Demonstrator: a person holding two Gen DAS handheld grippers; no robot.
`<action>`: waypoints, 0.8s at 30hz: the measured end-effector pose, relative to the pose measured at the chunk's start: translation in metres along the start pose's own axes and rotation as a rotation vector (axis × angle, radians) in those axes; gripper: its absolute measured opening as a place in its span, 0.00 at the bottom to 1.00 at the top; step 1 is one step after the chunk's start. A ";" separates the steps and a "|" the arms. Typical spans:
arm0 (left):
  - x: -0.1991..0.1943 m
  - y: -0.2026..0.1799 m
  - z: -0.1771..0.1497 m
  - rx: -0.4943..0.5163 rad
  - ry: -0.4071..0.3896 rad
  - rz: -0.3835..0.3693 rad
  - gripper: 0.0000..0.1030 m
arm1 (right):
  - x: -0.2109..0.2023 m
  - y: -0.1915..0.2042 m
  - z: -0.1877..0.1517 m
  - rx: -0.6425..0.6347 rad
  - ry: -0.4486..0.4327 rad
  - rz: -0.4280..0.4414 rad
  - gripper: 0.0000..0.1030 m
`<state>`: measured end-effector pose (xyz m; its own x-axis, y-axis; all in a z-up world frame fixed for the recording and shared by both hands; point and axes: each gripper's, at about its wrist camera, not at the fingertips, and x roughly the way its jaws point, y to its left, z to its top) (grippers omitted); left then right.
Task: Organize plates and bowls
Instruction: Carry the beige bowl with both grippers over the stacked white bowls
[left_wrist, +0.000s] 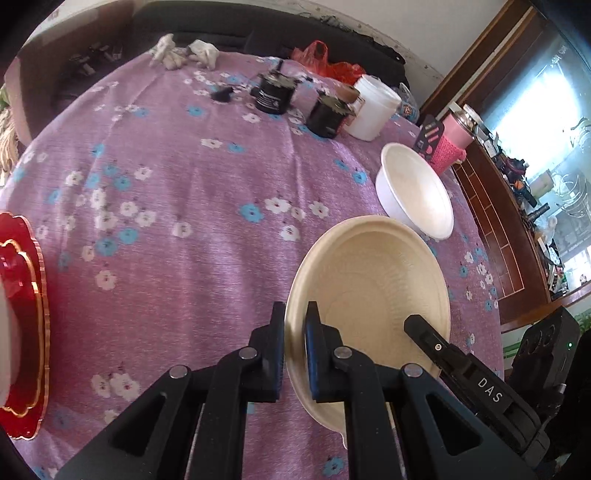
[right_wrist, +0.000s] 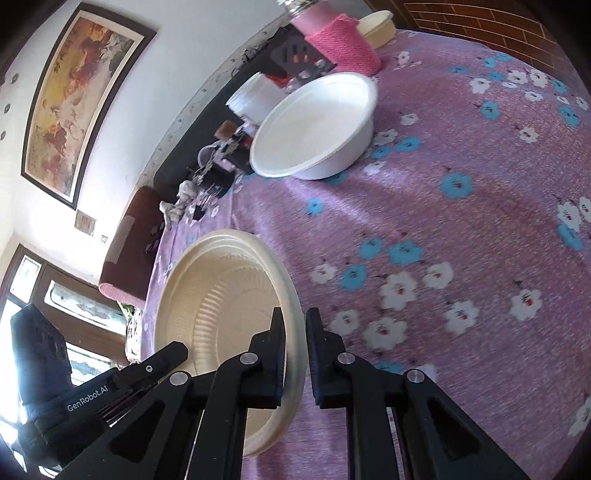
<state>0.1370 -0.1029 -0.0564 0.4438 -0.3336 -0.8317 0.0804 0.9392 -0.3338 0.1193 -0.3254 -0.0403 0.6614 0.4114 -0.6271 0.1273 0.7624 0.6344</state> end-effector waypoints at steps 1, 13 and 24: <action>-0.010 0.007 0.000 -0.009 -0.019 0.009 0.09 | 0.002 0.010 -0.003 -0.014 0.005 0.012 0.11; -0.149 0.127 -0.005 -0.169 -0.211 0.106 0.09 | 0.033 0.163 -0.052 -0.219 0.092 0.188 0.11; -0.215 0.212 -0.026 -0.239 -0.278 0.282 0.10 | 0.074 0.273 -0.124 -0.376 0.171 0.277 0.11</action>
<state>0.0357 0.1658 0.0405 0.6439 -0.0026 -0.7651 -0.2712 0.9343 -0.2314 0.1108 -0.0250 0.0302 0.4980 0.6761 -0.5430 -0.3325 0.7272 0.6005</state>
